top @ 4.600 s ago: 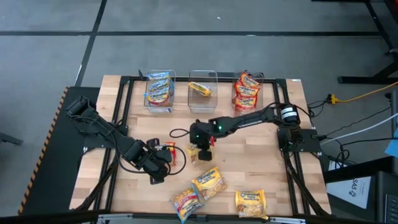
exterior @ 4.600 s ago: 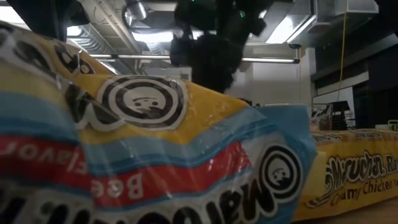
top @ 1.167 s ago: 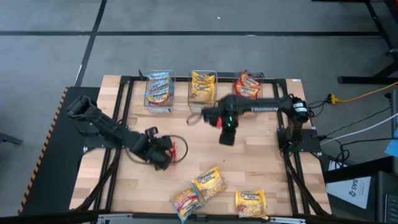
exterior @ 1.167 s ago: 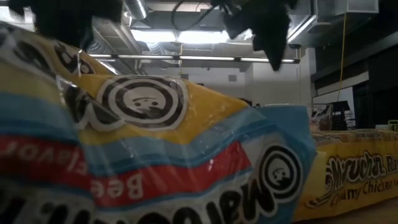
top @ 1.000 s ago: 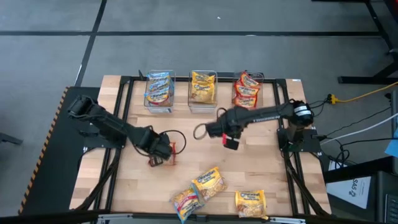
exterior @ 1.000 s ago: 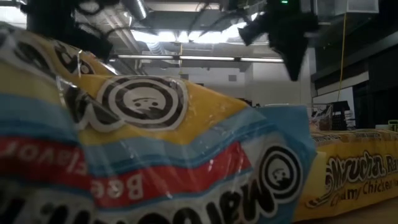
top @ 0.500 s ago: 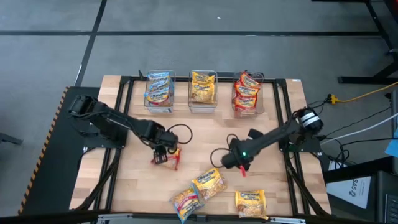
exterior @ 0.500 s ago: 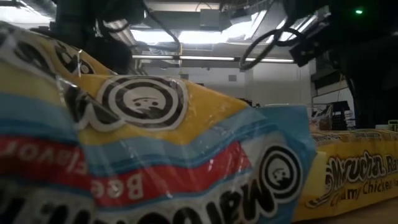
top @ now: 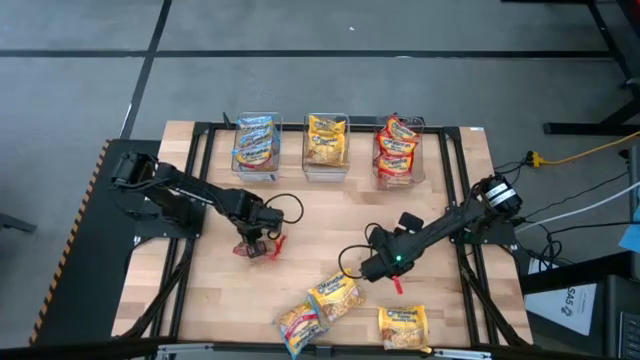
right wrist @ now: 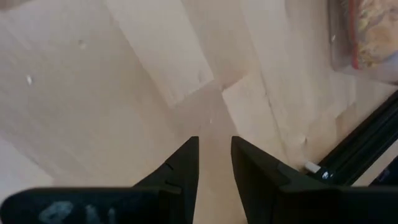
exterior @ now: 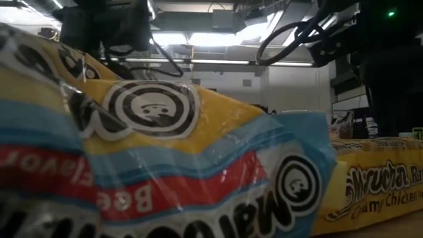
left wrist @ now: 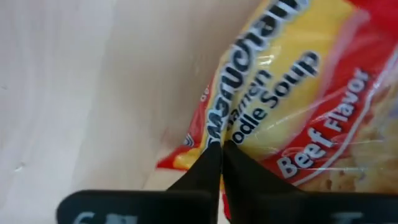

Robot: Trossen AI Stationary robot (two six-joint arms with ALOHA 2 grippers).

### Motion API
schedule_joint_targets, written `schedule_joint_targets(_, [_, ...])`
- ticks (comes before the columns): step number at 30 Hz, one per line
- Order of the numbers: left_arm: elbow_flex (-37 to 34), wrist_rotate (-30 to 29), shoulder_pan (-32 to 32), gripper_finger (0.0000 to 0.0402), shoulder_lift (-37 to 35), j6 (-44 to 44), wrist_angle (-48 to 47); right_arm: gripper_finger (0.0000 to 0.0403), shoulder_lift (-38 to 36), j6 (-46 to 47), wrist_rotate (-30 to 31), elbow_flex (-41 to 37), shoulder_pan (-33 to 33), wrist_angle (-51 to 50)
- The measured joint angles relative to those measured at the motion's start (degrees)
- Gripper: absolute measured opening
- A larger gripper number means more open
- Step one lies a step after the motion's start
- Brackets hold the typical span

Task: Sort Maruchan noodles
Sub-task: Put the red noodle pack into the right transparent bin

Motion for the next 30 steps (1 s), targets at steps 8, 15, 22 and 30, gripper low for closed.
schedule_joint_targets(8, [8.3,-2.2,-0.2,0.0001,0.0,1.8,-6.5,0.0097,0.0,0.3,3.4,0.0,0.0,0.0])
schedule_joint_targets(15, [14.9,-8.5,-0.5,0.0001,0.0,4.1,-11.8,0.0097,0.0,0.3,3.8,0.0,0.0,-0.1])
schedule_joint_targets(22, [21.1,-18.6,-0.5,0.0,0.0,8.1,-11.8,0.0097,0.0,3.6,6.6,0.0,0.0,-2.4])
schedule_joint_targets(30, [29.8,-26.3,2.9,0.0,0.0,16.9,-9.2,0.0097,0.0,8.9,5.0,0.0,0.4,-8.3])
